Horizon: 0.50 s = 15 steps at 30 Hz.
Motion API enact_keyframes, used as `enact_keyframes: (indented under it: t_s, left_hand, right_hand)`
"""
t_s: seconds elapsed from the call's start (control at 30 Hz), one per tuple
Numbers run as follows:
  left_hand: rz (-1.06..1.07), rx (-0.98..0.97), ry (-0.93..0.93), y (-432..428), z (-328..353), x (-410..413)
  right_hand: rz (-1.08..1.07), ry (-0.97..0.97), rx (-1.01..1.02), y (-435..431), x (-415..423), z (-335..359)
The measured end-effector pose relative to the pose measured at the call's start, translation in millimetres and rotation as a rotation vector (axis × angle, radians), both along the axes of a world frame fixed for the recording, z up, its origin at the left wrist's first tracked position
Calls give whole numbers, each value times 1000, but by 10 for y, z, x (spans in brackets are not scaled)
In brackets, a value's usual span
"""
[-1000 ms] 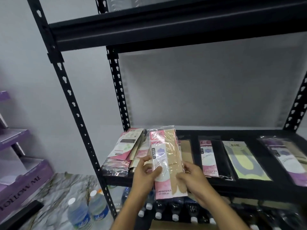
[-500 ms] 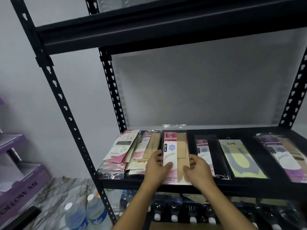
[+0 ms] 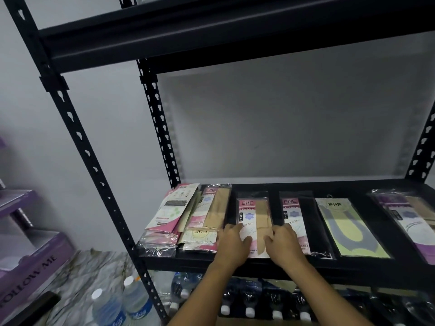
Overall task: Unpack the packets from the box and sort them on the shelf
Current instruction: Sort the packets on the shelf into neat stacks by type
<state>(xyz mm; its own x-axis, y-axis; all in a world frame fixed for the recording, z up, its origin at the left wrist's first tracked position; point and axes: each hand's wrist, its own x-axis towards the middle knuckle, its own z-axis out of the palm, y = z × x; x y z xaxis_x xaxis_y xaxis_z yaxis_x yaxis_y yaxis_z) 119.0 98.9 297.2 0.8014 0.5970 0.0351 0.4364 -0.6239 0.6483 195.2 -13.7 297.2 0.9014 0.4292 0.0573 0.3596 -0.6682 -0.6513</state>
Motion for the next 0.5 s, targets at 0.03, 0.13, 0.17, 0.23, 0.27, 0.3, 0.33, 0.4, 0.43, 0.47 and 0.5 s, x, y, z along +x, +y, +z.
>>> enact_keyframes:
  t_s: [0.03,0.13,0.17,0.23,0.27,0.3,0.33,0.4,0.43,0.47,0.5]
  left_hand:
    - [-11,-10,-1,11,2,-1]
    - [-34,-33,-32,16,-6,-23]
    - [-40,-43,-54,35,-29,-20]
    - [-45,-53,-108,63,-11,-35]
    - [-46,-59,-149,67,41,-70]
    - [-41,-59,-192,71,111,-119]
    - [-28,-45,-240,105,159,-161]
    - [22,-3,-347,215,241,-267]
    - [47,25,-384,287,287,-336]
    - [84,56,-396,377,320,-404]
    - [132,110,-395,493,335,-473]
  right_hand:
    - [-2,3,7,1,1,-2]
    - [-2,-12,19,4,-9,38]
    - [-4,-22,24,4,-21,60]
    - [-21,-64,26,9,-47,101]
    - [-33,-99,22,13,-61,122]
    - [-40,-138,18,24,-77,141]
    - [-39,-170,20,43,-100,161]
    - [-11,-198,48,110,-165,207]
    - [7,-200,63,158,-203,230]
    - [24,-204,74,214,-244,255]
    - [40,-209,81,270,-287,272]
